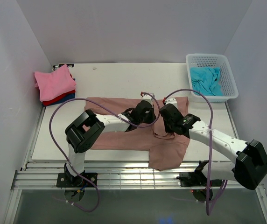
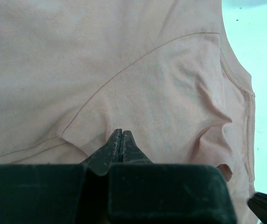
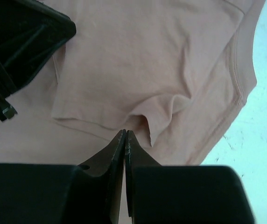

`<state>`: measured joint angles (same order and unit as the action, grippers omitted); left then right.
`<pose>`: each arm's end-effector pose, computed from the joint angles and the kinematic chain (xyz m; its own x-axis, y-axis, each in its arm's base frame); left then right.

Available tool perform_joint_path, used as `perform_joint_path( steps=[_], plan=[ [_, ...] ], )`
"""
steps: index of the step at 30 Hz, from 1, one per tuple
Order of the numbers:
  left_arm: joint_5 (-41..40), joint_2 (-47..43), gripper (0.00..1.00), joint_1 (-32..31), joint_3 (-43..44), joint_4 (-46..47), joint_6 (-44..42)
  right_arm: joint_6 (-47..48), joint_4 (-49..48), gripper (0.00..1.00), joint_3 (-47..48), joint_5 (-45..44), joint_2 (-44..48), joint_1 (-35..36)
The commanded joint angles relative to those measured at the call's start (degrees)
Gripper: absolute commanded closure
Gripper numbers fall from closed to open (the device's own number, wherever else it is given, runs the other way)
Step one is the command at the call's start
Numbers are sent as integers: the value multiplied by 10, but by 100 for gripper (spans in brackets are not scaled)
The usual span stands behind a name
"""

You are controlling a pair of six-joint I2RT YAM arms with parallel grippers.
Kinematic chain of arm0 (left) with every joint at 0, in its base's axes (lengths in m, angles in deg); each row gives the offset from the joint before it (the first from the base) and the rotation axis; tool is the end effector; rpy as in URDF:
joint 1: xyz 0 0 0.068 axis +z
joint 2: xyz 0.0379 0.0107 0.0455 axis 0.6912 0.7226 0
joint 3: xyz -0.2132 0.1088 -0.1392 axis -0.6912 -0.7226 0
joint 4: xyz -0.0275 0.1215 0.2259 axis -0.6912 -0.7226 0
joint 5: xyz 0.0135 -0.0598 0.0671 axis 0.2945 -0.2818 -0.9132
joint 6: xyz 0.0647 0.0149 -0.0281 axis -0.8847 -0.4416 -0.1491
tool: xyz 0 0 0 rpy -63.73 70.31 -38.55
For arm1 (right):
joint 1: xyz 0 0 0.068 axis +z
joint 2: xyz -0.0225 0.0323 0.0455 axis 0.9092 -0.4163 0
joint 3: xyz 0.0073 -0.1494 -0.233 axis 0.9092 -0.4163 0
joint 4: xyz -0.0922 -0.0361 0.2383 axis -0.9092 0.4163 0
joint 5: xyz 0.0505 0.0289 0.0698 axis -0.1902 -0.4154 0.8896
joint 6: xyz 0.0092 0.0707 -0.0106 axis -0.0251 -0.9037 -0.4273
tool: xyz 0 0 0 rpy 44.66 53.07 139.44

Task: Fold and stack the t-shirts
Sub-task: Fold the flattened tshirt in 1/3 of the way

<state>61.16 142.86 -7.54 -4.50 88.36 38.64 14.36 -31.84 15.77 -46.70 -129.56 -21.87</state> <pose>0.2795 -0.3361 0.1524 -0.6920 -0.0207 -0.7216 0.3879 0.8324 -0.3958 0.1958 0.1500 0.2291 -0.7176 -0.1818 -0.6723 -0.1599 0.9825 -0.0951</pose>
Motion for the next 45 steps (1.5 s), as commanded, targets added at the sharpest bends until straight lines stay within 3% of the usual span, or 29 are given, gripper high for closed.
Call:
perform_joint_path(
  steps=[1,12,18,25,36,45],
  plan=[
    [-5,-33,100,-4,-8,1,-2,44,-90,92,8,-26,-28,2],
    [-7,-30,100,-4,-22,2,5,98,-210,92,-18,-44,-92,-28],
    [-11,-37,100,-4,-33,2,9,107,-219,92,-25,-42,-131,-42],
    [-17,-43,100,-4,-38,2,10,80,-162,92,-33,-34,-129,-42],
    [-16,-42,100,-4,-41,6,14,29,15,92,-10,-9,-84,-42],
    [-25,-58,100,-4,-59,8,13,16,-6,92,-43,-5,-82,-42]
  ],
)
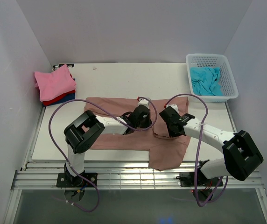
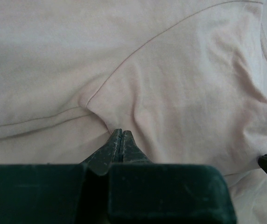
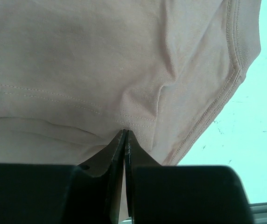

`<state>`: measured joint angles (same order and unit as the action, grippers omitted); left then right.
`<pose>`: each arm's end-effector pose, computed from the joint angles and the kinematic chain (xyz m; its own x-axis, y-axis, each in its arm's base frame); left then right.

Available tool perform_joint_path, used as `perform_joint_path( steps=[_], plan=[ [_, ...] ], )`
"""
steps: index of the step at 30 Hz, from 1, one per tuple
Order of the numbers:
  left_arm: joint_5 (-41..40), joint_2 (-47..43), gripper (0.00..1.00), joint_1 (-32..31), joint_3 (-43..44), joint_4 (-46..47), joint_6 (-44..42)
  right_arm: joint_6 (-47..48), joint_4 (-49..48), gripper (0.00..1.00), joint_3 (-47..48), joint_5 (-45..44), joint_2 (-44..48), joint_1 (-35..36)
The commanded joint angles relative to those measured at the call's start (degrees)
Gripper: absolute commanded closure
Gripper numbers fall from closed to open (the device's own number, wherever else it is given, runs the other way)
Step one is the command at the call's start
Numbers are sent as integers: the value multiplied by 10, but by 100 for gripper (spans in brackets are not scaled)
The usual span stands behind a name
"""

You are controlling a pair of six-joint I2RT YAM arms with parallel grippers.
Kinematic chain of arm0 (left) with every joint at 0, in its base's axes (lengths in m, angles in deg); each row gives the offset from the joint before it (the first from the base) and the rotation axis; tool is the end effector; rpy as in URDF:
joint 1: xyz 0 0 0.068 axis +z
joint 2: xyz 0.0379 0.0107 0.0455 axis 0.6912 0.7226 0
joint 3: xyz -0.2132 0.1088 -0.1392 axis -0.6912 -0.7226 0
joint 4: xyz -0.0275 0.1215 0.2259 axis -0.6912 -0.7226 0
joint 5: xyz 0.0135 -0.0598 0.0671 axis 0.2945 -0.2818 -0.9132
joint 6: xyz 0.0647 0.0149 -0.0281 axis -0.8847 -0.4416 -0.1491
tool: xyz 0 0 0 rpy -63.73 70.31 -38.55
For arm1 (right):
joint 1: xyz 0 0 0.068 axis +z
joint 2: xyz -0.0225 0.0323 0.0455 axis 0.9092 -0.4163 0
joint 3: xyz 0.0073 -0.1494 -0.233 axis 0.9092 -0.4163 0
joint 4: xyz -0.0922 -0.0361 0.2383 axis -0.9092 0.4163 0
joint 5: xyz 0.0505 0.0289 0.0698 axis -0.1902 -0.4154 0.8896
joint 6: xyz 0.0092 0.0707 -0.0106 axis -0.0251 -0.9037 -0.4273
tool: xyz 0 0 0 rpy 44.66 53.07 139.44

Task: Fold and stack the t-shirts
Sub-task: Fold the flattened tshirt in 1/3 of the way

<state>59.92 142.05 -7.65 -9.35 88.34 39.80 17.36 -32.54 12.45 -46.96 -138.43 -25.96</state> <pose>0.2678 -0.3208 0.1319 -0.7234 -0.0039 -0.6905 0.3474 0.8621 -0.3689 0.2103 0.1389 0.1769 -0.8142 -0.2578 -0.5201 -0.1532 0.9596 -0.2359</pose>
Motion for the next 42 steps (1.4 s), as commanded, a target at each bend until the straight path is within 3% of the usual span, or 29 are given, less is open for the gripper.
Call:
perform_joint_path(
  steps=[1,10,18,23,31,42],
  plan=[
    [-15,-52,100,-3,-11,8,-4,-13,1,92,-8,-6,7,-1],
    [-80,-115,100,27,20,-42,-56,28,4,92,121,-77,18,-16],
    [-76,-196,98,185,-36,-56,-74,106,-104,92,158,32,-81,-139],
    [-57,-173,100,266,-42,-68,-88,124,-149,92,197,93,-188,-204],
    [-41,-121,100,308,-52,-72,-90,124,-165,92,261,129,-327,-227],
    [-21,-76,100,334,-50,-87,-85,122,-163,92,285,108,-375,-234]
  ],
)
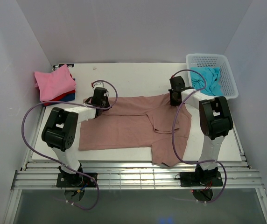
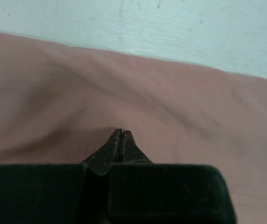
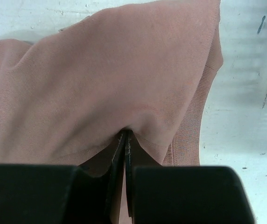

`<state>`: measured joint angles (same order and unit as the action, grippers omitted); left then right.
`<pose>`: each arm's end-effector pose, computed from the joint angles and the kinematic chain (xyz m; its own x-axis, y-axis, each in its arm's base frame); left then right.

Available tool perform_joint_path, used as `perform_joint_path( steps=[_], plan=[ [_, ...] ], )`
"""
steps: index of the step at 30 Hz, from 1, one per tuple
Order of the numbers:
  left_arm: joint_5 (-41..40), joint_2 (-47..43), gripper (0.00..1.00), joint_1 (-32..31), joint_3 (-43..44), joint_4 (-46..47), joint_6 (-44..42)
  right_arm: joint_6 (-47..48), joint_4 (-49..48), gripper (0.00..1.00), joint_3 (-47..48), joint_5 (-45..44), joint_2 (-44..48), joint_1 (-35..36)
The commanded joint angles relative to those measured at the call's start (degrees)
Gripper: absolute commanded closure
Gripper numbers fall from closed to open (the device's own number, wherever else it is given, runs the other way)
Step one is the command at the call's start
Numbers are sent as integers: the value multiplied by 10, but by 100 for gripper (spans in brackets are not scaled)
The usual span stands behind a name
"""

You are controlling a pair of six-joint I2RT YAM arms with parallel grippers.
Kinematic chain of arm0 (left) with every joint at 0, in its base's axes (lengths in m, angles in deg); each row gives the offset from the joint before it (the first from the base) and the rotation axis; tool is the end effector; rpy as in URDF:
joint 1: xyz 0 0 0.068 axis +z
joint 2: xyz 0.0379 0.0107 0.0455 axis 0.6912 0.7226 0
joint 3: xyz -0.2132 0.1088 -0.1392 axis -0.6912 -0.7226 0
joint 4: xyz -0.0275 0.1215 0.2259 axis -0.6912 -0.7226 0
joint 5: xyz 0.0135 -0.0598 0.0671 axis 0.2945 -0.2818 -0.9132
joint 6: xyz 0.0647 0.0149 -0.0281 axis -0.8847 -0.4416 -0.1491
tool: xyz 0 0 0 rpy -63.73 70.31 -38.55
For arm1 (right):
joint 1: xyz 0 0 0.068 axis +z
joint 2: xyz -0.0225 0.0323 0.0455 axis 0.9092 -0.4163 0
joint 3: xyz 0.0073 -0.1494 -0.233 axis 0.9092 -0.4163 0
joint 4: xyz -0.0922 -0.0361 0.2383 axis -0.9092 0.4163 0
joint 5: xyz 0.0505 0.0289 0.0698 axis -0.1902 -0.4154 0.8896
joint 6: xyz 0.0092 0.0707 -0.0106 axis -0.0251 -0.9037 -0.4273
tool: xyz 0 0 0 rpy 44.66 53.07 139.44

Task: Fold and stack the t-shirts
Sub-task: Fold the flattened tshirt in 1/3 of the way

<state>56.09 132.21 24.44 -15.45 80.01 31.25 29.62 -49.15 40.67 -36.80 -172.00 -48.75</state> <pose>0.3584 -0.1117 0.1503 -0.6606 -0.2302 -0.7145 -0.1335 0.9727 -0.1899 0.4074 0.1046 0.1513 -0.7943 -0.0890 -0.6009 -0.0053 0.9902 -0.1397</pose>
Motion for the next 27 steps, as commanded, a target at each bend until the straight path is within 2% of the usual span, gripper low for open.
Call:
perform_joint_path(
  steps=[1,9,14,20,23,27],
  plan=[
    [22,31,100,16,15,-6,2,0,6,92,5,6,-42,-10],
    [58,112,100,45,97,-23,-2,5,40,92,80,5,-93,-33],
    [74,178,100,55,187,-55,-6,12,55,92,130,15,-129,-52],
    [94,243,100,58,282,-81,-20,23,95,92,234,21,-186,-74],
    [102,249,100,58,298,-84,-27,26,108,92,267,23,-203,-79],
    [111,219,100,58,277,-64,-33,34,105,92,281,26,-206,-84]
  ],
)
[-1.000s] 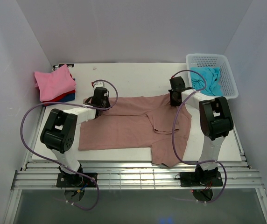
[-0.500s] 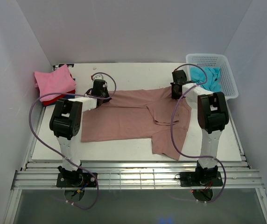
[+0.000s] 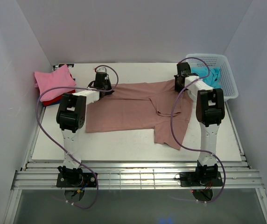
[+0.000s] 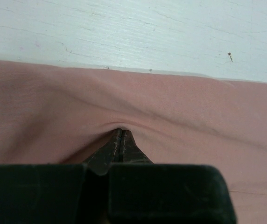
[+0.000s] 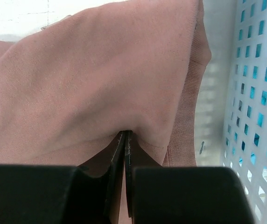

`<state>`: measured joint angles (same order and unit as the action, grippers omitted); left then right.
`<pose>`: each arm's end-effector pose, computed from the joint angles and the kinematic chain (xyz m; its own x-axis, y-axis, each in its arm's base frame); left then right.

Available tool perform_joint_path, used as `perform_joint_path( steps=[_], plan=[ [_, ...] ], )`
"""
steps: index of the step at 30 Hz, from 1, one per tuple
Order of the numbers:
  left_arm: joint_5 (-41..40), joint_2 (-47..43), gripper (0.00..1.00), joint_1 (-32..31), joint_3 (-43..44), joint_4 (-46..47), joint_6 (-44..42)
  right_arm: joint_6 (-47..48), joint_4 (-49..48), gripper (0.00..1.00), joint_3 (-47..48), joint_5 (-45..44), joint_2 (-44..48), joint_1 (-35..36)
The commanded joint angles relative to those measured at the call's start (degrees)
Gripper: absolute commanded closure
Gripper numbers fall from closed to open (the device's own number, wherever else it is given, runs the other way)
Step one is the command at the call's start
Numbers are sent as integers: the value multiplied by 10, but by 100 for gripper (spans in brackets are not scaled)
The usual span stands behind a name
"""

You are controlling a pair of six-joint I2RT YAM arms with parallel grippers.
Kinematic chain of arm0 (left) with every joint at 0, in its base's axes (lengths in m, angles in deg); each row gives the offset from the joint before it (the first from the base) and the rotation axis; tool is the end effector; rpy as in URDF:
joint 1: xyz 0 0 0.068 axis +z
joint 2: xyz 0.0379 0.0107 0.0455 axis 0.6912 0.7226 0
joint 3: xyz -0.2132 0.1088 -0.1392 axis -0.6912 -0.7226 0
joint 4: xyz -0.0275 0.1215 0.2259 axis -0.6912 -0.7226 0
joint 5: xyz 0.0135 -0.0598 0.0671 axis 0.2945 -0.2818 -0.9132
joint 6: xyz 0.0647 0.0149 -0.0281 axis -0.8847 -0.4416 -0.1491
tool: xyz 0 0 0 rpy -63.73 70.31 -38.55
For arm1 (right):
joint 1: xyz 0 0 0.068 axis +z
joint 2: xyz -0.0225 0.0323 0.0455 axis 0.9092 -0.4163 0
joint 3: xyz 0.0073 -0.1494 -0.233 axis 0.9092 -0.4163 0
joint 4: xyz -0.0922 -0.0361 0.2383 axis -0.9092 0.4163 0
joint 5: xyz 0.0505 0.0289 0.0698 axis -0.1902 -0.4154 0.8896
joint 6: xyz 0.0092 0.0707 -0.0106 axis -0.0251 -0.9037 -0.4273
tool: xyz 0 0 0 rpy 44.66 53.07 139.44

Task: Fold and stack the t-shirts
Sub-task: Fold the flattened tshirt in 1/3 of the way

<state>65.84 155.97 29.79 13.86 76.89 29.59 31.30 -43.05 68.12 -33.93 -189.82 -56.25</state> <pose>0.4801 -0.1162 0.1315 -0.6663 -0.2667 -0.6963 -0.0811 0.9542 -0.2880 0.5086 0.0681 0.1525 -0.7685 -0.0064 -0.6399 0.0780 0.9916 -0.1036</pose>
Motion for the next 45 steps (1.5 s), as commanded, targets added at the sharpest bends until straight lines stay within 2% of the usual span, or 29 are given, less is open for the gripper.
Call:
perform_joint_path(
  steps=[1,10,16,20,27,31,34,38,45],
  plan=[
    [14,-28,100,5,-21,-33,-17,23,44,92,10,-3,-24,-9],
    [-17,-174,100,5,-129,-28,-18,32,17,92,-26,-1,57,-9],
    [-29,-222,100,4,-221,-9,-4,35,19,92,-49,0,95,-9],
    [-49,-257,100,5,-242,22,-7,34,4,92,-82,15,132,-9],
    [-103,-220,100,11,-175,20,-35,25,-44,88,-157,95,229,-2],
    [-114,-212,100,19,-180,55,-37,23,-46,88,-178,119,245,10],
    [-121,-192,100,27,-172,66,-44,19,-45,89,-187,158,234,18],
    [-116,-164,100,40,-158,52,-39,18,-41,92,-198,163,208,32],
    [-121,-166,100,44,-183,40,-23,12,-39,92,-213,159,173,53]
  ],
)
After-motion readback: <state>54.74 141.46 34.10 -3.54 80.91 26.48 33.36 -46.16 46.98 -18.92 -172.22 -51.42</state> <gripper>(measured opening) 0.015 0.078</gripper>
